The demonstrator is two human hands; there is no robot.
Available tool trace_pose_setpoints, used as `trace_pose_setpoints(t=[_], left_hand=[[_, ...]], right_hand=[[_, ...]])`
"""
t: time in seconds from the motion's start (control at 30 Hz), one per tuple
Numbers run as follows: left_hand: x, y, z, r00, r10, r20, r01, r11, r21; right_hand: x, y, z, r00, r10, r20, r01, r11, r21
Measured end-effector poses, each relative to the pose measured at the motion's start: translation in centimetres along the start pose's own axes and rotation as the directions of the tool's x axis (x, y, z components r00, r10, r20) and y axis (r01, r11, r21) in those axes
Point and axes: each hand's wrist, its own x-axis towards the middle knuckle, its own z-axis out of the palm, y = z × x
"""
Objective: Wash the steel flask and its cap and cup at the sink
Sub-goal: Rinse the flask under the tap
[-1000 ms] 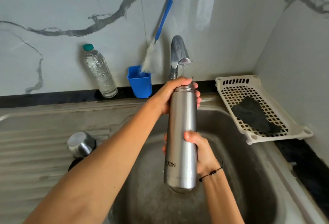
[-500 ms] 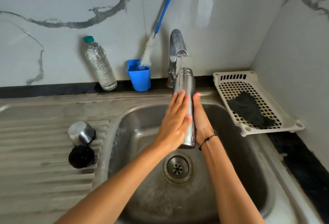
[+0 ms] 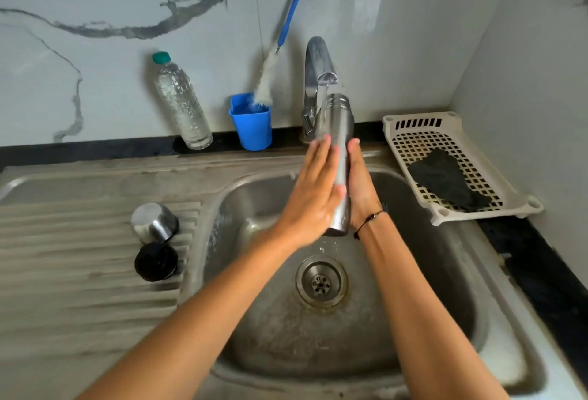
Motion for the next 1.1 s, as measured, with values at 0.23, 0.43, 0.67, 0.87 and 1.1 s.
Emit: trace_pose_setpoints(t=[0.23, 0.43, 0.67, 0.87, 1.1], left_hand=[[-1.3, 0.4, 0.5, 0.999, -0.045, -0.018, 0.046, 0.998, 0.038], [5.1, -0.4, -1.1, 0.998, -0.065, 0.020, 0.064, 0.998, 0.025], [7.0, -1.2, -1.8, 0.932, -0.351, -0.086, 0.312, 0.902, -0.297], [6.7, -1.7, -2.7, 0.826, -0.562, -0.034, 0.368, 0.585, -0.723], [3.8, 0.6, -1.2, 0.956, -0.285, 0.074, 0.294, 0.942, -0.164]], right_hand=[[0.3, -0.6, 0.5, 1.000, 0.011, -0.026, -0.014, 0.994, -0.107], [-0.8, 0.5, 0.3, 0.998, -0.040, -0.043, 0.036, 0.997, -0.074], [-2.7, 1.0, -0.2, 0.998, 0.042, -0.052, -0.053, 0.973, -0.226], [-3.5, 1.2, -0.4, 0.985, 0.124, 0.122, -0.139, 0.983, 0.117], [-1.3, 0.6, -0.8, 0.978, 0.206, 0.001, -0.199, 0.940, 0.277]])
